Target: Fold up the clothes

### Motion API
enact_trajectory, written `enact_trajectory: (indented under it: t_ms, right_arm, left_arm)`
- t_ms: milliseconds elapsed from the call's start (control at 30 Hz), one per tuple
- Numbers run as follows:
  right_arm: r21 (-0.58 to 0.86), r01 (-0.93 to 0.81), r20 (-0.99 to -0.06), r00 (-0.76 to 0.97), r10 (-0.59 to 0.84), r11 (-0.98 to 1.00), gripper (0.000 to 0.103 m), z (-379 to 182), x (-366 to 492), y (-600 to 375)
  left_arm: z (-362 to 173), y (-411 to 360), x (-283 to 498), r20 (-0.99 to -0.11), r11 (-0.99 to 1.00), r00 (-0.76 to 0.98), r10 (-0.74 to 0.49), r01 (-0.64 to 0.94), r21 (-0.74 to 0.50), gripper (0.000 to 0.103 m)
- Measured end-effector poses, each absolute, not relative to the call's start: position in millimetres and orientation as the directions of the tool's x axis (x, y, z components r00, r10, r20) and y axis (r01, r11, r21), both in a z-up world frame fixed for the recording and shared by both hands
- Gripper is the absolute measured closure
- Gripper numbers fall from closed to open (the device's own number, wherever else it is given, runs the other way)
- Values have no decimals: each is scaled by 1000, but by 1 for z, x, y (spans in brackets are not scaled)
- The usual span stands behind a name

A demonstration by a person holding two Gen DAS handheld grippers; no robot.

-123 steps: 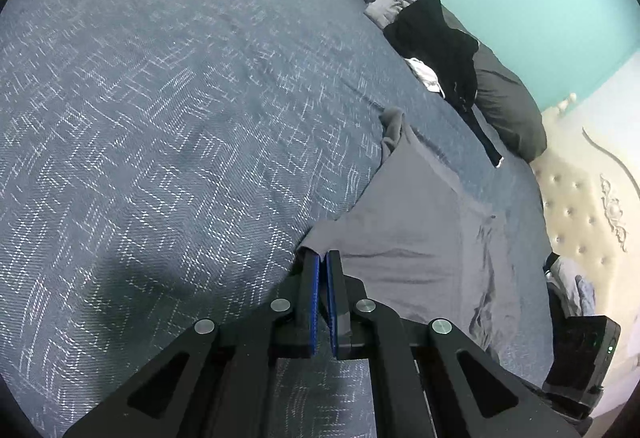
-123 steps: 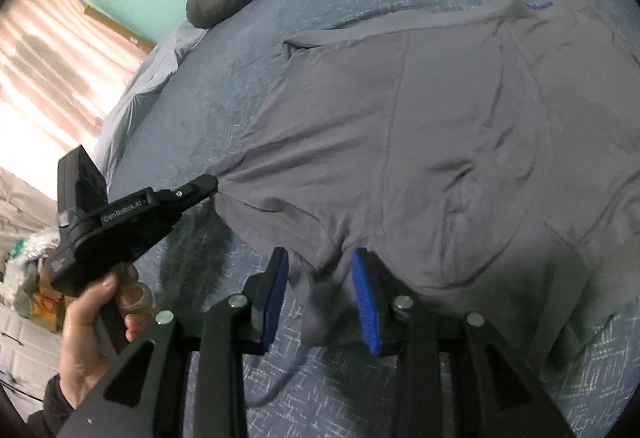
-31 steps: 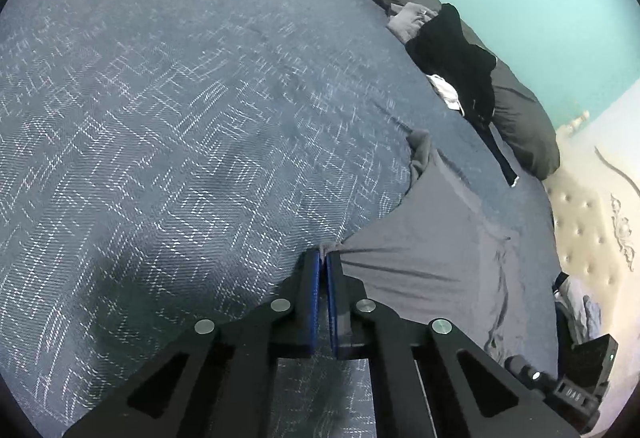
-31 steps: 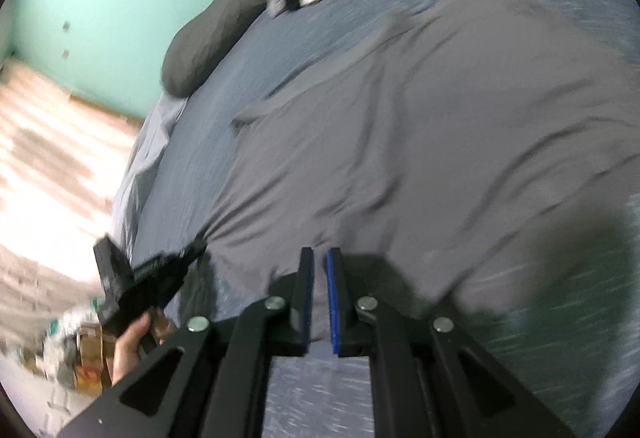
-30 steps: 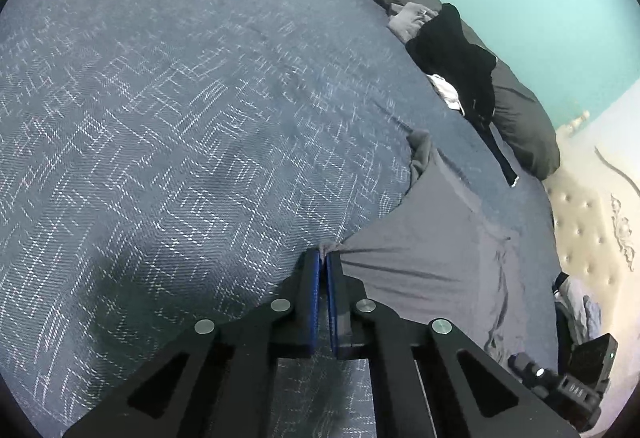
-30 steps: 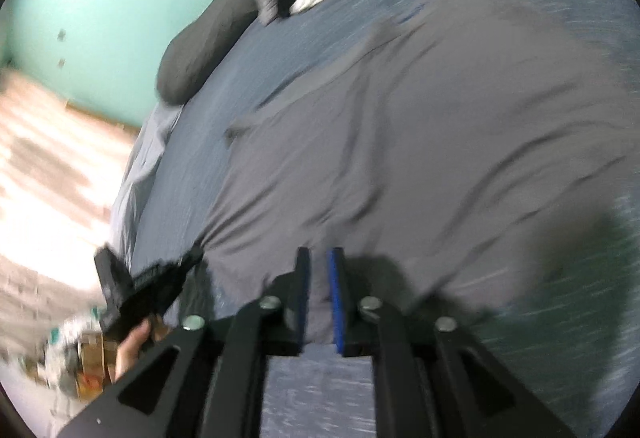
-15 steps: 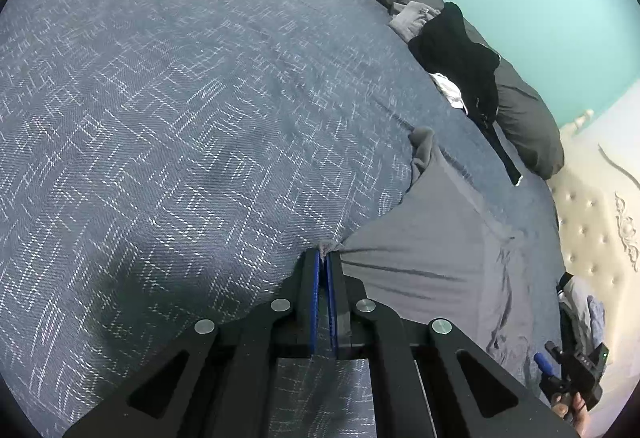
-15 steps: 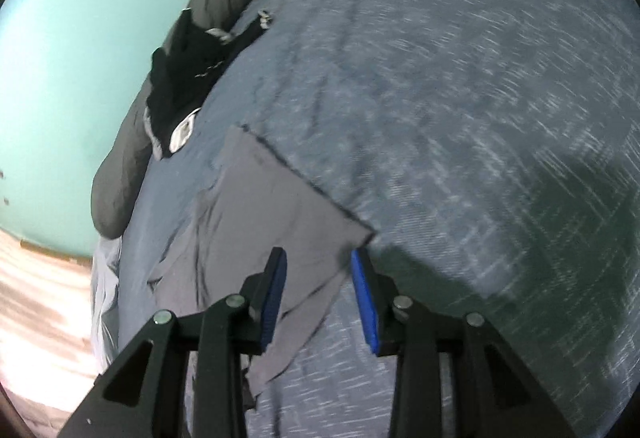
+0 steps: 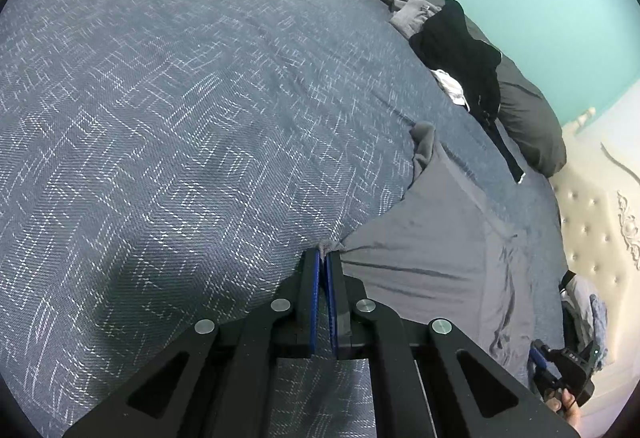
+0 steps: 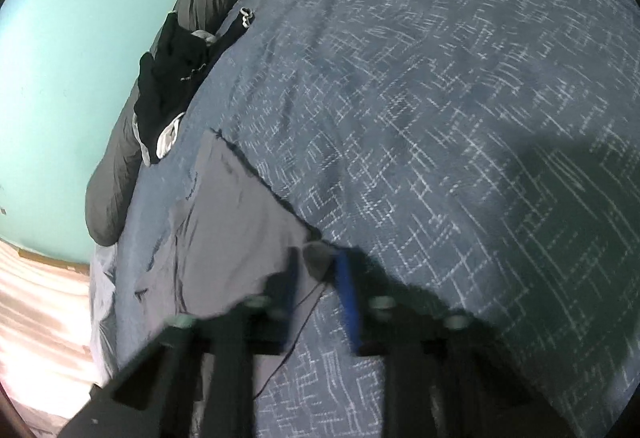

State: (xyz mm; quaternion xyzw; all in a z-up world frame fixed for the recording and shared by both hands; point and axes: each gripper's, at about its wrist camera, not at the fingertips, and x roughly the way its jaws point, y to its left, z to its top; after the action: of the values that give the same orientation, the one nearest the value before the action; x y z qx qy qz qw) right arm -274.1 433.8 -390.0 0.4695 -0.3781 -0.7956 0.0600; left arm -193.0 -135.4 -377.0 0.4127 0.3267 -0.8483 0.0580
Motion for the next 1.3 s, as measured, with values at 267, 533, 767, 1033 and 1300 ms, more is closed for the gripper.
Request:
enact_trajectory:
  t_ms: [267,533,767,1033,1300]
  right_arm:
    - [714,-281,-649,-610,-455,-642,102,-389,-268,454]
    - [733,-302,-636,-620,-459,-610,102,-394,-271,464]
    - [725,-322,-654,-600,-462,-609,102,-401,-273,460]
    - [739,-333,-643,-607,-467,-586,102,-407,-273,460]
    - [757,-343,-628,-616,-475,-556,102,-409,-271,462]
  left_arm:
    - [-377,-134,-192,-738,-780,-653,169,369,-505,99]
    - [-376,-133,-191,-738,-782,-653,170,367,-504,99]
    - [-376,-133,-191,-737,-780,-653,173,366,-507,99]
    - [-377,-135,-189,-733,-770,-654,187,366,-523,99]
    - [-378,-134,-189,-729,-763,-657,192,367,-532,99]
